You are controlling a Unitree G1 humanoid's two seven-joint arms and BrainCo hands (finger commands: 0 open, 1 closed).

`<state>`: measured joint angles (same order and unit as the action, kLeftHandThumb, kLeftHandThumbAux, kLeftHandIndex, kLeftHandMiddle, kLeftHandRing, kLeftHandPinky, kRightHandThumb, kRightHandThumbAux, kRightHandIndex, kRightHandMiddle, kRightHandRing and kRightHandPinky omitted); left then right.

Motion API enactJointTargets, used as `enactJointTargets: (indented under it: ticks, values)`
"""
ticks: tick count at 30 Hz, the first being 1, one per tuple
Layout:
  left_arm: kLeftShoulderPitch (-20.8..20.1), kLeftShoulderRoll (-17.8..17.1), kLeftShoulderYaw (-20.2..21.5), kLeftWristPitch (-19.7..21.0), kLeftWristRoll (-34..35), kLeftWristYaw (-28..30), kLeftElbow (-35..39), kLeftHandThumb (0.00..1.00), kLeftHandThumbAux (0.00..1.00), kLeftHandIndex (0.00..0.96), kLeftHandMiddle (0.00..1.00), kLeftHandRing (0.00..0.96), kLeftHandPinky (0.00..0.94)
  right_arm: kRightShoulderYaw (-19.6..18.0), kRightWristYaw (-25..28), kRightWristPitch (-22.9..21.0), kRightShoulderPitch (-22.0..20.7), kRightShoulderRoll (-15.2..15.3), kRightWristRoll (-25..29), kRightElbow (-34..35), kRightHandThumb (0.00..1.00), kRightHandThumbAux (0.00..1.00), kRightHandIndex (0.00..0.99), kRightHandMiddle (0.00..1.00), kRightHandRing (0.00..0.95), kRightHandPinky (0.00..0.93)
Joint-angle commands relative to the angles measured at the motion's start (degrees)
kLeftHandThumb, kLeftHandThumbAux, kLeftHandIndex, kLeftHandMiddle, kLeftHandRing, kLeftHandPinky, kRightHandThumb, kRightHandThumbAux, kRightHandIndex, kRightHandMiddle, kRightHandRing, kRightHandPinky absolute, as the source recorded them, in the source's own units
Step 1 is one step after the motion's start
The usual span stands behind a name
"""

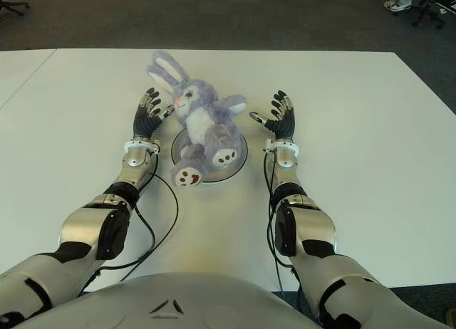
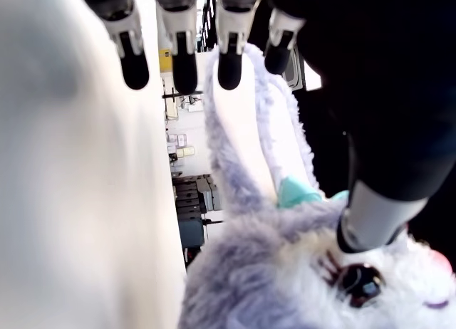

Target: Put the doll into the plate.

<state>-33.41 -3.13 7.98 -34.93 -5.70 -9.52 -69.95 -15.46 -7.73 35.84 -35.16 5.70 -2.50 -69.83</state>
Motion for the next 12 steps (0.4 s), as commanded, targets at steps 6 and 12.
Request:
enactJointTargets:
  ticks: [6, 12]
  values:
    - [13.66, 0.23, -0.24, 5.90, -1.32, -0.51, -8.02, 0.044, 0.672, 0.049, 0.114, 0.120, 0.128, -1.00, 0.12, -7.93, 13.25, -4.47, 0.88, -8.02, 0.000, 0.948, 0.125, 0.161, 0.148, 0.165]
    - [13.58, 0.25, -0.67, 6.14, -1.81, -1.22, -8.04, 0.015, 0.652, 0.054, 0.118, 0.121, 0.122, -1.00, -0.07, -7.82, 13.27, -4.40, 0.72, -8.01, 0.000, 0.949, 0.130, 0.164, 0.149, 0.168]
